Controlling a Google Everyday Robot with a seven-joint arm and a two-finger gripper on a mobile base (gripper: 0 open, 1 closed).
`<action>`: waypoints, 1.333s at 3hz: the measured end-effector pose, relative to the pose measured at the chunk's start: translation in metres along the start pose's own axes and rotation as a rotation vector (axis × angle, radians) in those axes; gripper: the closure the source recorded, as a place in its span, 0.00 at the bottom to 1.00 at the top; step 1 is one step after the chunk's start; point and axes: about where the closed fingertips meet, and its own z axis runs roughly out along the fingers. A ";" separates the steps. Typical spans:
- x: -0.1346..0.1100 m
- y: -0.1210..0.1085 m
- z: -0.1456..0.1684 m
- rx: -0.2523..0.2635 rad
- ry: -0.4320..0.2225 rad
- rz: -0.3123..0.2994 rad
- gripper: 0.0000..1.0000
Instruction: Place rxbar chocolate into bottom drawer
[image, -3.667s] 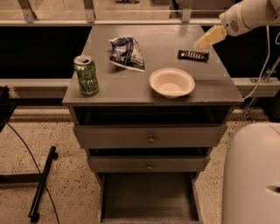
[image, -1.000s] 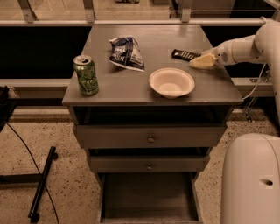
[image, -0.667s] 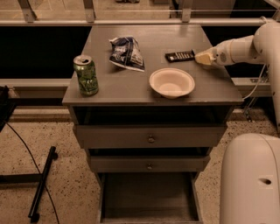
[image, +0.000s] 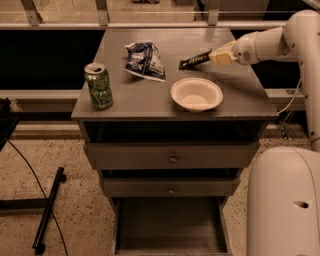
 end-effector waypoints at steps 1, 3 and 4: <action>-0.033 0.013 -0.004 -0.019 -0.013 -0.094 1.00; -0.139 0.053 -0.045 -0.030 -0.047 -0.382 1.00; -0.188 0.074 -0.058 -0.023 -0.053 -0.500 1.00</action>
Offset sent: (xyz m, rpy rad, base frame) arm -0.0569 0.0502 0.1459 -0.1786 -0.3096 0.1961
